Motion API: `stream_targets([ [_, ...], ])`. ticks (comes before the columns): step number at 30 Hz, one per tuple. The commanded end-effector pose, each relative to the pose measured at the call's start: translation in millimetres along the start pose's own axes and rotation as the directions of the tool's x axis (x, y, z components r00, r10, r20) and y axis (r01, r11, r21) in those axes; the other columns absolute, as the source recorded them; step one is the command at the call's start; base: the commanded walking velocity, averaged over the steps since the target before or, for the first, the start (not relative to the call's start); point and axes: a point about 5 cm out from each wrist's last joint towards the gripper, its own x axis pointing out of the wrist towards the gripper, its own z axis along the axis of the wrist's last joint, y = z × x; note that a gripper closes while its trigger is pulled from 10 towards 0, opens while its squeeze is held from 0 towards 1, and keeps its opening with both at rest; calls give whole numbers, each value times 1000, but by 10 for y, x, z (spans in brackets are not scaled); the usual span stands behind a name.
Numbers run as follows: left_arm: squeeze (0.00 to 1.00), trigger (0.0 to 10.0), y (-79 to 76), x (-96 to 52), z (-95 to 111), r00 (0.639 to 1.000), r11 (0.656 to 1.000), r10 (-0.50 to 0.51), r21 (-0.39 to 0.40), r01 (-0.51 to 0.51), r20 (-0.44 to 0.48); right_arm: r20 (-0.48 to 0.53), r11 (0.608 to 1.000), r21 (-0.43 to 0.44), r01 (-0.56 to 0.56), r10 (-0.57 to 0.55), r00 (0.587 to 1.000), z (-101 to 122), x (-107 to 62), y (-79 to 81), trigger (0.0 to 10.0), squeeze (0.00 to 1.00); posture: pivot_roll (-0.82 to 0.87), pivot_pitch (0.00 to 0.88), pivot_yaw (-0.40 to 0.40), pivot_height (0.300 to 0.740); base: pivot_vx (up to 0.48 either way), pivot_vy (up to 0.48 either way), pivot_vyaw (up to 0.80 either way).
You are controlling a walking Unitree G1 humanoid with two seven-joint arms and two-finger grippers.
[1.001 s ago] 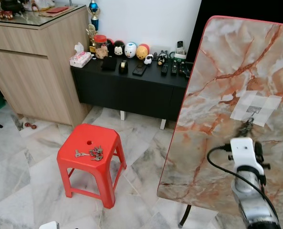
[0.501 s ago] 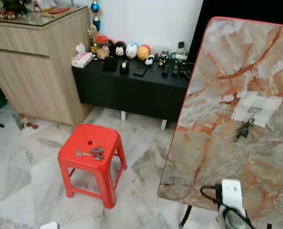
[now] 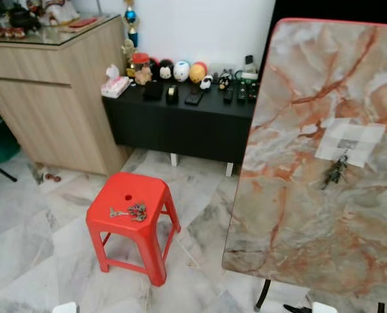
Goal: Hang keys on a hook
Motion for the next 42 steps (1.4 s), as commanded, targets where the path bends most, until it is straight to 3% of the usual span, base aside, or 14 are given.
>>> stream_targets([
  [1,0,10000,52,-21,-47,999,1000,3,26,-1,-42,26,1000,12,-21,21,999,65,5,76,10000,0,151,0,4,740,0,0,0],
  [8,0,10000,67,-20,-29,999,999,2,35,-1,-36,27,997,-51,-51,52,998,136,18,48,10000,0,136,0,6,740,0,0,0],
  [15,0,10000,70,-23,-47,999,999,6,51,-3,-51,-8,996,-83,-32,31,999,61,16,-41,10000,0,167,0,-7,740,0,0,0],
  [21,0,10000,78,-28,-62,998,998,12,55,-9,-62,22,991,-128,-45,48,999,106,17,-54,10000,0,166,0,-8,740,0,0,0],
  [31,0,10000,66,-38,-95,997,998,8,59,-4,-71,-12,987,-154,-55,53,998,-56,-4,27,10000,0,168,0,-12,740,0,289,0],
  [42,0,10000,73,-48,-113,997,997,4,73,2,-79,14,987,-151,-50,53,999,46,6,106,10000,0,175,0,-7,740,0,263,0],
])
